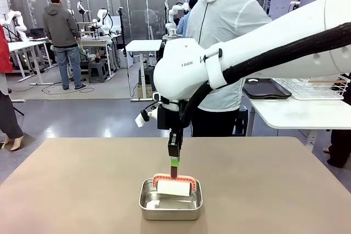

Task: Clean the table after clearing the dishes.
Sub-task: Place the Lint Roller back on top of the Airtight Container.

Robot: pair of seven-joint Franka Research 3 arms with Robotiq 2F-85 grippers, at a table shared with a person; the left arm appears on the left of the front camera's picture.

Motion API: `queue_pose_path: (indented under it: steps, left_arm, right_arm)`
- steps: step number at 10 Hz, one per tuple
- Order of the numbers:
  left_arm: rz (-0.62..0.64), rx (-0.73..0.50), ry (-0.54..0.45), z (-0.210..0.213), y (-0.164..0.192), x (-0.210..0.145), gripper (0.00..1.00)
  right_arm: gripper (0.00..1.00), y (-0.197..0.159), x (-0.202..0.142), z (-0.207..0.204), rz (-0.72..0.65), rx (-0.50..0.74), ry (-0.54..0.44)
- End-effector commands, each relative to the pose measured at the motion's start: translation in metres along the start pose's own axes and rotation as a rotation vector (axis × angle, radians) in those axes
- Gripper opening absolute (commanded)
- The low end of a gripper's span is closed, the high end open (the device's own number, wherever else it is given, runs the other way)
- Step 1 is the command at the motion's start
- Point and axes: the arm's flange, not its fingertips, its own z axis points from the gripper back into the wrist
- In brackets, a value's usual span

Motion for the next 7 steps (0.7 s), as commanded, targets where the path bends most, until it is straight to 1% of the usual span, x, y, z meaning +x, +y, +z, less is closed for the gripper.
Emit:
queue_pose_path:
  steps: [1,2,3,4,5,7]
  left_arm:
    - [0.002,-0.009,-0.006,0.001,-0.002,-0.002,1.00]
    - [0.002,-0.009,-0.006,0.001,-0.002,-0.002,1.00]
    - [0.002,-0.009,-0.006,0.001,-0.002,-0.002,1.00]
    - [0.002,-0.009,-0.006,0.001,-0.002,-0.002,1.00]
    - [0.002,-0.009,-0.006,0.001,-0.002,-0.002,1.00]
    - [0.002,-0.009,-0.006,0.001,-0.002,-0.002,1.00]
  right_arm:
    - [0.20,0.005,0.001,-0.012,-0.030,-0.011,0.029]
    - [0.20,0.001,0.000,-0.024,-0.016,0.005,0.002]
    - [0.20,-0.004,-0.003,-0.034,-0.002,0.022,0.010]
    - [0.20,-0.007,-0.004,-0.035,-0.002,0.013,-0.003]
    - [0.20,-0.008,-0.005,-0.031,0.013,0.005,-0.036]
    - [0.20,-0.012,-0.009,-0.023,0.015,-0.002,-0.038]
